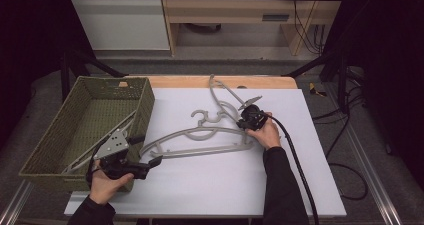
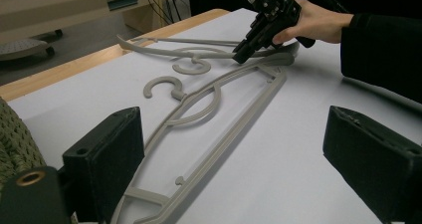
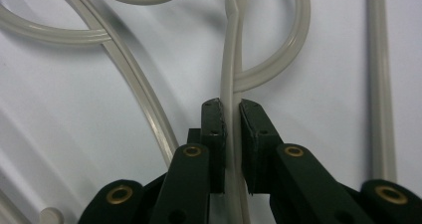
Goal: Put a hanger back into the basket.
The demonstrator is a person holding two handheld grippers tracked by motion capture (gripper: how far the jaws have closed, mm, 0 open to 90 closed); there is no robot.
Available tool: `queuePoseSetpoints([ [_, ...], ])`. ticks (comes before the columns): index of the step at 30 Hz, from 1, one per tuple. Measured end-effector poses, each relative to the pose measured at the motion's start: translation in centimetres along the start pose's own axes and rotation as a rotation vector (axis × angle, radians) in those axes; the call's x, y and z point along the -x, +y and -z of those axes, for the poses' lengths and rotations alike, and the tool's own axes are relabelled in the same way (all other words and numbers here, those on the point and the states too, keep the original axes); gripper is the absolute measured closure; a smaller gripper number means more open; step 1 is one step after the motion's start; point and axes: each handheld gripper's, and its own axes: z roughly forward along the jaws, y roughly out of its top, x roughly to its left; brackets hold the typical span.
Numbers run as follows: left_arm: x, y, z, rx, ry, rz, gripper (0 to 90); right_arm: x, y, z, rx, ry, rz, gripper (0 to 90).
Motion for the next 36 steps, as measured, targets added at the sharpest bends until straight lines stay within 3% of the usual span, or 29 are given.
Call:
queuePoseSetpoints([
  [1, 0.1, 0.0, 0.0, 0.001, 0.001, -0.002, 8.8, 0.1, 0.0, 0.2, -0.001, 0.002, 0.012, 81.9],
  [4, 0.1, 0.1, 0.1, 0.005, 0.002, -0.005, 8.8, 0.1, 0.3, 0.9, 0.02, -0.011, -0.028, 82.0],
  [9, 0.0, 0.1, 0.2, 0.007, 0.004, -0.003, 8.8, 0.3, 0.7, 3.0, 0.057, -0.016, -0.042, 82.0],
  [14, 0.1, 0.2, 0.3, 0.008, 0.006, -0.009, 8.7, -0.2, 1.0, 5.6, 0.102, 0.03, -0.021, 82.0],
  [19, 0.2, 0.4, 0.5, 0.011, 0.008, -0.013, 8.6, -2.1, 1.1, 8.1, 0.101, 0.118, 0.029, 82.0],
  [29, 0.5, 0.9, 1.1, 0.001, 0.002, -0.047, 7.5, -6.1, -0.5, 11.5, 0.119, 0.354, 0.139, 81.9],
  [32, 0.6, 1.0, 1.0, -0.021, -0.014, -0.061, 6.8, -7.2, -1.3, 12.4, 0.127, 0.426, 0.172, 81.9],
  [36, 1.3, 1.2, 0.6, -0.07, -0.033, -0.116, 5.9, -8.5, -2.3, 13.4, 0.121, 0.504, 0.207, 81.9],
])
